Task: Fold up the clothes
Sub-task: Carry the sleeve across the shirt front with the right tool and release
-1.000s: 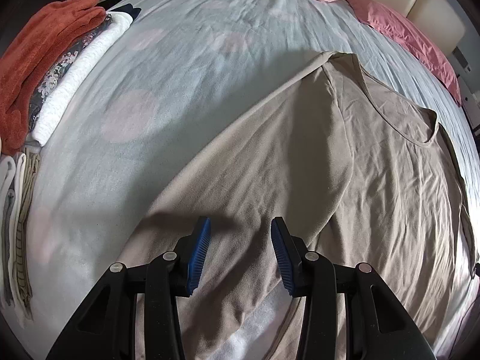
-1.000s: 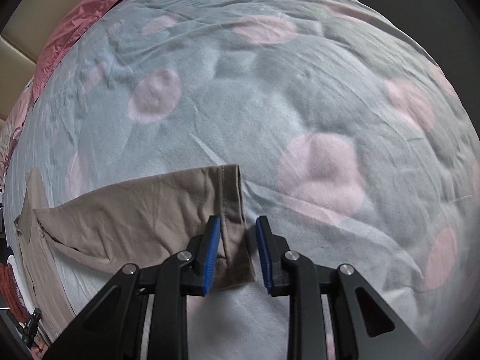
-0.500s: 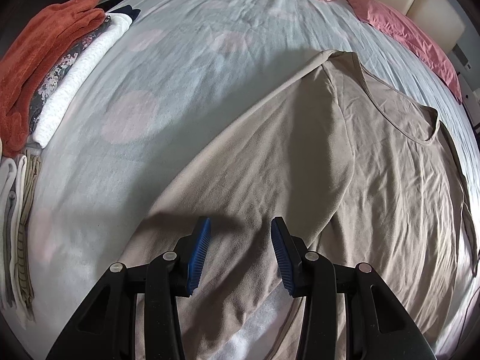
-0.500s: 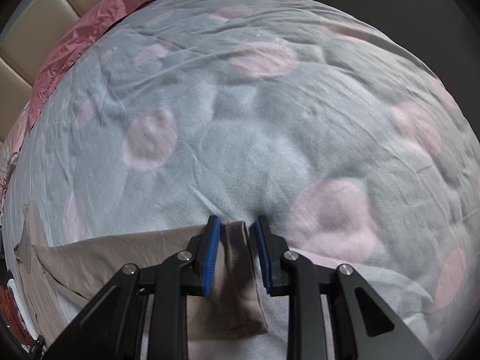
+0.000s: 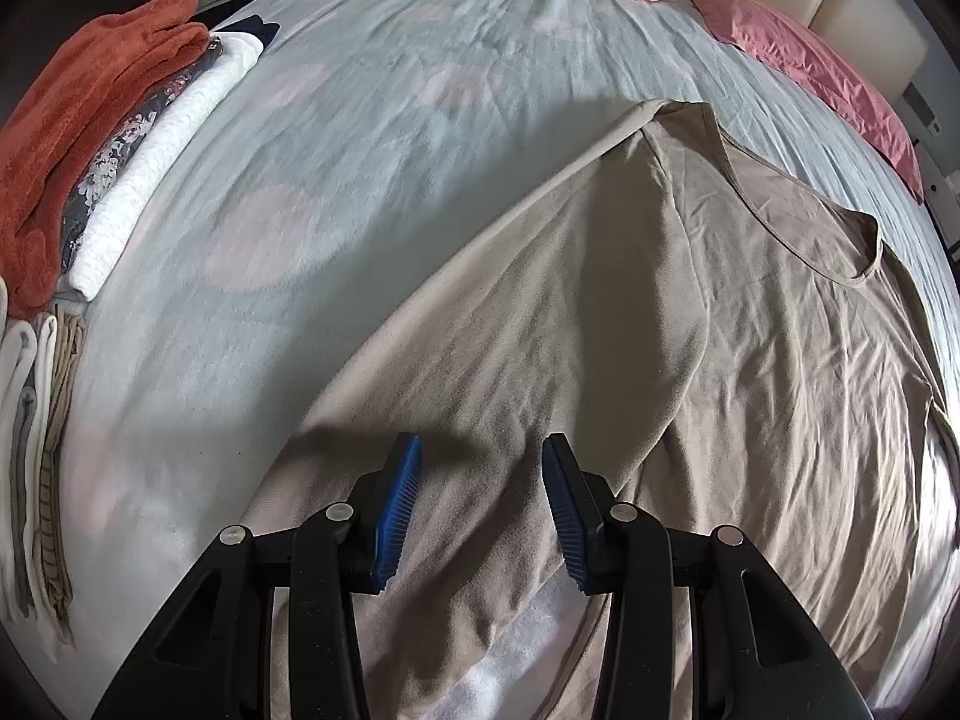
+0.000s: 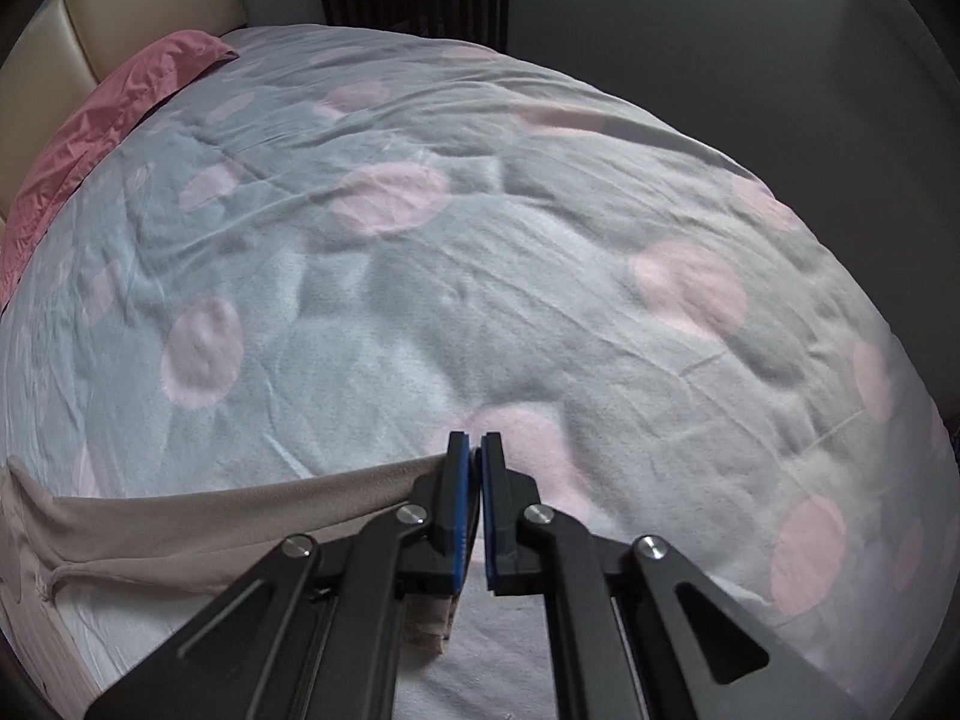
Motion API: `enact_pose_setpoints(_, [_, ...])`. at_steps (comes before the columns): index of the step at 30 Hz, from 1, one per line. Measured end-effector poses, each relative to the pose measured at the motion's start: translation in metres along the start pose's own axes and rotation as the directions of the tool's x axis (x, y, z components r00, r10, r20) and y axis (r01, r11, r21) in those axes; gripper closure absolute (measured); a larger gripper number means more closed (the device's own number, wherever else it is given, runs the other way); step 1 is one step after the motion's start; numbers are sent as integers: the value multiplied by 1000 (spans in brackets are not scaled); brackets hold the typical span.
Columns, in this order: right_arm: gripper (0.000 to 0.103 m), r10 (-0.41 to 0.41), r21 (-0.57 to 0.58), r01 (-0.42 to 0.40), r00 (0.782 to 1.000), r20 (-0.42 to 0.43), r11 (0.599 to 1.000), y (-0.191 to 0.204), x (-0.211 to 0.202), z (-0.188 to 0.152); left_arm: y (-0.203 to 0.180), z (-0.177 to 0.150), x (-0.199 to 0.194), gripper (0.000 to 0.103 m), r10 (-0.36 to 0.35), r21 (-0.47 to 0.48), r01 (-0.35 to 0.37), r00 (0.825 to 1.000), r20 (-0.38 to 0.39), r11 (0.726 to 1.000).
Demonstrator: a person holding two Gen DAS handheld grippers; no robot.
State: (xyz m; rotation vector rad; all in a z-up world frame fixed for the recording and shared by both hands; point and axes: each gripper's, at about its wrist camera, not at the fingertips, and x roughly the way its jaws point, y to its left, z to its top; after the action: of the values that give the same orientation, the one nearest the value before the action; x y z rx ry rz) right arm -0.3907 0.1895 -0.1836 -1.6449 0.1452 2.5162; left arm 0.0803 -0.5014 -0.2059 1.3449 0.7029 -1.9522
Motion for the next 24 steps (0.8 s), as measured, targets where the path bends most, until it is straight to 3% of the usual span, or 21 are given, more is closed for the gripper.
enact_pose_setpoints(4, [99,-33,7,33,999,10,999,-1,4,-1,-2,-1,-1,59,0,6,0,1000,2,1000])
enact_pose_setpoints(8, [99,-60,12,60,998,-33,998,-5,9,-2,-3,-1,0,59,-4,3,4,1000,2,1000])
enact_pose_setpoints(11, [95,11,56,-7,998,-65,998,-21,7,-4,-3,-2,-1,59,-14,1,14,1000,2,1000])
enact_pose_setpoints(14, [81,118,119,-110,991,-67,987,-34,-3,-12,-3,-2,-1,59,-21,6,21,1000,-1,1000])
enact_pose_setpoints(18, [79,252,202,-224,960,-121,953,-36,-2,-31,-3,-4,-5,59,-28,9,28,1000,5,1000])
enact_pose_setpoints(24, [77,336,246,-303,936,-103,921,-27,-1,-56,6,-4,-9,59,-42,-23,42,999,10,999])
